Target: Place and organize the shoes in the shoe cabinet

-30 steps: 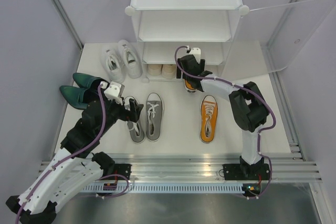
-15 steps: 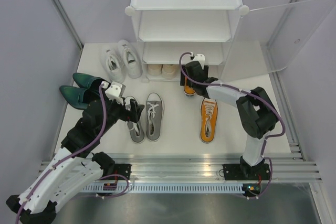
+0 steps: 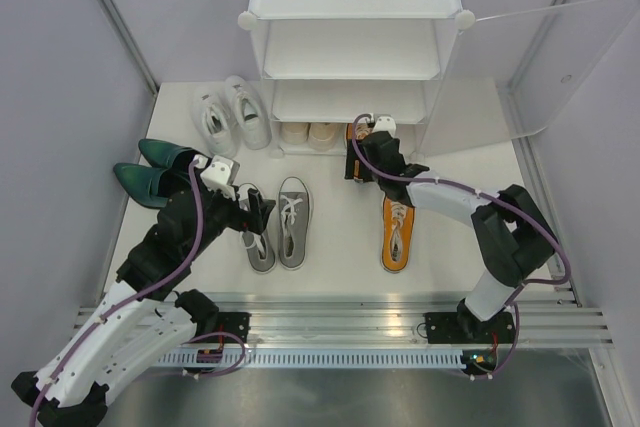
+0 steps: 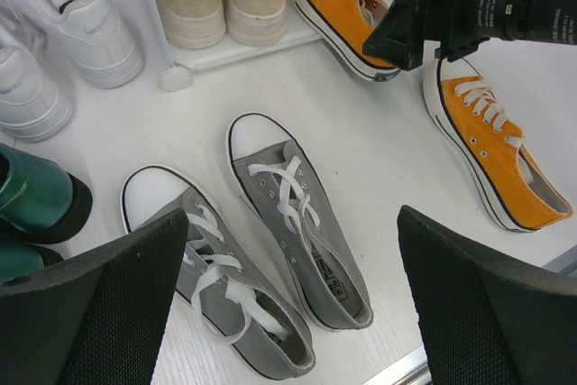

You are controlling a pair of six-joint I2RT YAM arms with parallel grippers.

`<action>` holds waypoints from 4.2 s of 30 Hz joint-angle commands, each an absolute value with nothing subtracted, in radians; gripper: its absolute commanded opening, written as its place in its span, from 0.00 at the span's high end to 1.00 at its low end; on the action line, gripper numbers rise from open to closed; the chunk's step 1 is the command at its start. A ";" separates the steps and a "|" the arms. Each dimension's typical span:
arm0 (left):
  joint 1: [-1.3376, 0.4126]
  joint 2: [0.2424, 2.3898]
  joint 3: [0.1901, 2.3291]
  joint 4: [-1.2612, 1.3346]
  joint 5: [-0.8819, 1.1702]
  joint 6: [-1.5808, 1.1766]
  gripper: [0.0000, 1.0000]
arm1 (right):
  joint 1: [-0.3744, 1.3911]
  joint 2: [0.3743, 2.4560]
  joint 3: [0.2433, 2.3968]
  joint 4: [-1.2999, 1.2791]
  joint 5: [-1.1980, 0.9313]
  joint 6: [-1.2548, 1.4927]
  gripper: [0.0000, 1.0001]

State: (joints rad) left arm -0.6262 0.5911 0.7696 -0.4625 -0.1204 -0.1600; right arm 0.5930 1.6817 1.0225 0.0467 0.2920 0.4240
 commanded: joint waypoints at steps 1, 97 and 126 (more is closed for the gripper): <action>-0.632 0.595 0.804 -0.443 -0.106 -0.146 0.00 | 0.618 1.670 1.000 0.078 0.293 0.448 0.12; -0.632 0.646 0.807 -0.443 -0.028 -0.141 0.00 | 0.525 2.099 1.338 0.321 0.506 0.344 0.27; -0.632 0.627 0.805 -0.445 -0.029 -0.141 0.00 | 0.532 1.651 0.853 0.299 0.454 0.471 0.10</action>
